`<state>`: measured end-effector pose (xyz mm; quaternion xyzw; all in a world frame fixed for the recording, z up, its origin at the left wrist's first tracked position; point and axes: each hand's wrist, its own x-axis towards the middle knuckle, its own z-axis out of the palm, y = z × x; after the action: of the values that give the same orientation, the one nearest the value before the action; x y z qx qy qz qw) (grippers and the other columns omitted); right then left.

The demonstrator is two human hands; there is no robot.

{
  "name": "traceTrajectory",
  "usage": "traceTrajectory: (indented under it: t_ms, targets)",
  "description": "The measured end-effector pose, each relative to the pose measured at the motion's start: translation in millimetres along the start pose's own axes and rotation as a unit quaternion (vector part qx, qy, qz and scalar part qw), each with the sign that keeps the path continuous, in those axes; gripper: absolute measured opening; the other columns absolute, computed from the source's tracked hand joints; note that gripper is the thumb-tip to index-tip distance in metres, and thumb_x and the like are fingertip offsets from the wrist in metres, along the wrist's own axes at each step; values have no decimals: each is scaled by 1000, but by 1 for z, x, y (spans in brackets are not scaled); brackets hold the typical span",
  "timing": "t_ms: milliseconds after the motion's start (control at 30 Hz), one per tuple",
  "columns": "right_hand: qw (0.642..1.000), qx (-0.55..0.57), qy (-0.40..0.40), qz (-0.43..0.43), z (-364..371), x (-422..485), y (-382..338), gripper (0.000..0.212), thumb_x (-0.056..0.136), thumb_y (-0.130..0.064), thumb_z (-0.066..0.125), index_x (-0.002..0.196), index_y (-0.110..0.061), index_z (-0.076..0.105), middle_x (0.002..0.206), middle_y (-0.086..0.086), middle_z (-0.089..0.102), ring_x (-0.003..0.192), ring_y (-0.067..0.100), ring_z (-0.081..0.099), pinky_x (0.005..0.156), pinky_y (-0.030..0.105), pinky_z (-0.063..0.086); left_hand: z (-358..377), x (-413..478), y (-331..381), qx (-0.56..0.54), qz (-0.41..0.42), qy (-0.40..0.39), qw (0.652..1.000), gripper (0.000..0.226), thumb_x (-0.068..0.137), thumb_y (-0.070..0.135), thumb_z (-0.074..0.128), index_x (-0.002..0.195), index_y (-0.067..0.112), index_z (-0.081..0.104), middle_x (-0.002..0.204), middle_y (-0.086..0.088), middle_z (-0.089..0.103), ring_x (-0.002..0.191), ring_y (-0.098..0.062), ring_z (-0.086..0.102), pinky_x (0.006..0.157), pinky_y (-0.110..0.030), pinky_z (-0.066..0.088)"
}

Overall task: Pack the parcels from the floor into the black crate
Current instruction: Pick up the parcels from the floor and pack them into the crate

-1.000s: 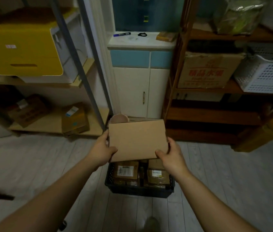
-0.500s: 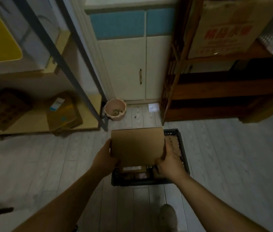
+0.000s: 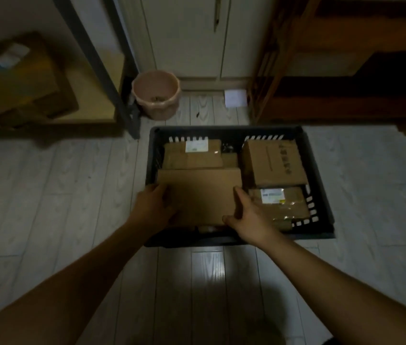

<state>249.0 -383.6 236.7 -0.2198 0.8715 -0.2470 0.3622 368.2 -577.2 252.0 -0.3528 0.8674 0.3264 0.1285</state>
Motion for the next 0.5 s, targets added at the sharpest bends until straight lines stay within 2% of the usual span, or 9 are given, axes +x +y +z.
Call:
traceTrajectory:
  t_ms: [67,200,300,400,500]
  targets:
    - [999,-28,-11,-20,17,19,19,92,84,-41,68,152,-32,7,152,7,16,134,27,31,107,34,32,27,18,-18,26,3,-3,1000,69,85,31,64,144,19,30,145,-13,31,122,-32,46,101,-44,44]
    - [994,-87,-44,-54,39,53,43,95,83,-48,67,152,-36,2,157,5,14,135,28,33,105,32,33,61,49,-45,159,50,-13,986,79,84,46,61,147,28,16,156,-6,-1,131,-38,34,108,-51,35]
    - [990,-108,-50,-74,48,75,52,99,82,-47,68,151,-38,-2,157,5,11,134,28,35,105,32,34,77,65,-56,262,59,-29,963,83,83,56,57,148,30,11,156,-10,0,132,-43,29,111,-50,28]
    - [984,-144,-59,-91,53,83,58,101,83,-46,68,151,-36,-5,156,8,8,132,30,36,104,30,34,90,70,-58,263,32,-49,963,90,82,53,61,149,33,4,156,-9,-4,135,-46,21,110,-50,28]
    - [983,-145,-69,-85,52,85,58,100,83,-42,69,151,-38,-4,157,8,6,133,32,35,104,32,34,92,71,-55,259,28,-64,963,93,82,52,62,149,33,2,155,-11,-2,136,-46,20,110,-50,28]
